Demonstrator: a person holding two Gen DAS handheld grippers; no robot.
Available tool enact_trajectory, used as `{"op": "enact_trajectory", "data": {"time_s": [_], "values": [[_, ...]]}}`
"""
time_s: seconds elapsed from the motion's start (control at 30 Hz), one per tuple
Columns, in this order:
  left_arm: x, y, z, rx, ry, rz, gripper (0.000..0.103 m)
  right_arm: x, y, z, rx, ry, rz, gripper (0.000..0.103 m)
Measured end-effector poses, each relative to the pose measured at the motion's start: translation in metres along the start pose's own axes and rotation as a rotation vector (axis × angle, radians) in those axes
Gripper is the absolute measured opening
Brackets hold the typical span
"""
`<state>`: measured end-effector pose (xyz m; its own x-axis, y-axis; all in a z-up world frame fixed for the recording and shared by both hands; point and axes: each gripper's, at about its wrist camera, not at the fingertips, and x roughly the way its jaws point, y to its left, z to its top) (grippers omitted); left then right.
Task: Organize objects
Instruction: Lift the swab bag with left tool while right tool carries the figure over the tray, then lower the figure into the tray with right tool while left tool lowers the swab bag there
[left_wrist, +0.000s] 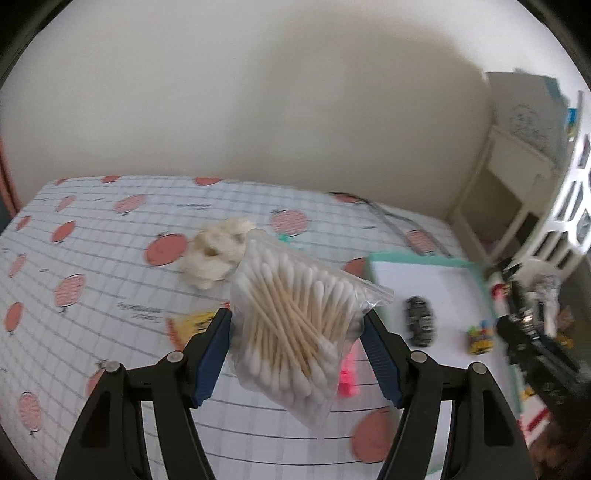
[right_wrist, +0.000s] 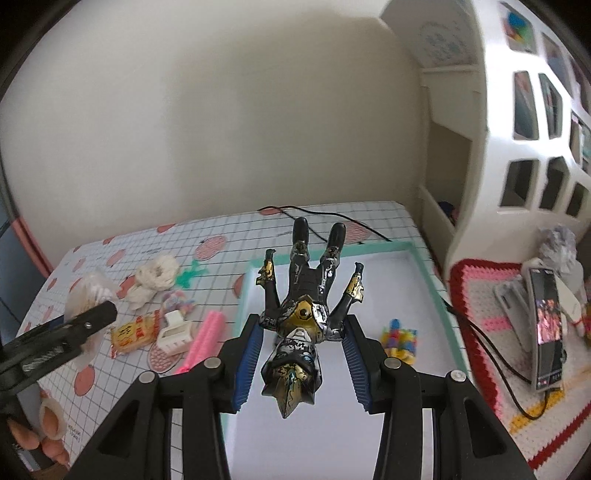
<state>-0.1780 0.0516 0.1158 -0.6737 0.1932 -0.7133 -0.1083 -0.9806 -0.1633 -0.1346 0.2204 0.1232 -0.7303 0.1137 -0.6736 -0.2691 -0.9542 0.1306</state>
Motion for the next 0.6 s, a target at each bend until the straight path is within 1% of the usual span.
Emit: {"op": "enact_trajectory", "data": {"time_s": [0.1,0.2,0.27,0.37,0.43,0.53,0.6], "values": [[-0.001,-0.018,0.004,0.028,-0.004,-0.051,0.071,-0.001,-0.012,-0.001,0.028,0.002,-0.018,0.046],[0.003,-0.040,0.008,0.074,0.000,-0.086,0.071,0.000,-0.023,-0.003,0.051,0.011,-0.038,0.046],[0.003,-0.056,0.011,0.121,-0.005,-0.092,0.071,0.005,-0.031,-0.004,0.053,0.023,-0.065,0.046],[0.009,-0.078,0.013,0.179,0.005,-0.125,0.071,0.009,-0.042,-0.008,0.053,0.044,-0.095,0.047],[0.017,-0.092,0.013,0.222,0.019,-0.122,0.071,0.012,-0.052,-0.012,0.066,0.057,-0.120,0.046],[0.026,-0.100,0.006,0.238,0.029,-0.147,0.071,0.015,-0.065,-0.015,0.092,0.075,-0.149,0.047],[0.037,-0.105,-0.002,0.254,0.054,-0.149,0.071,0.020,-0.071,-0.018,0.098,0.083,-0.167,0.047]]}}
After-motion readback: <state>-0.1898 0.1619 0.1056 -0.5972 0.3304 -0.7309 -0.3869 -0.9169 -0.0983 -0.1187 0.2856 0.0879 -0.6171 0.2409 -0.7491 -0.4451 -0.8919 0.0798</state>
